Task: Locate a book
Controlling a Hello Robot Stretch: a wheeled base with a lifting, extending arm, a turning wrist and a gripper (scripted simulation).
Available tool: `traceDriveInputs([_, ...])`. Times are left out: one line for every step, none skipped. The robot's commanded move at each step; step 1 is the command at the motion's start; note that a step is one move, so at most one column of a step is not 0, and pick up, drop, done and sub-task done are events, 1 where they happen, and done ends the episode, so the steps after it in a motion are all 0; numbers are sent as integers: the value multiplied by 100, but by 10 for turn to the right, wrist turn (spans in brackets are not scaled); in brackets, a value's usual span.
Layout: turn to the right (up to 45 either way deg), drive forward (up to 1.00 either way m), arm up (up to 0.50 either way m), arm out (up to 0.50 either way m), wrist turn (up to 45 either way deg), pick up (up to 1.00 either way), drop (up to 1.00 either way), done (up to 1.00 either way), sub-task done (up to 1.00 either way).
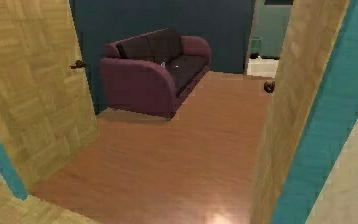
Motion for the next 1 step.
traceDriveInputs([0,100,0,0,0,0,0,0,0])
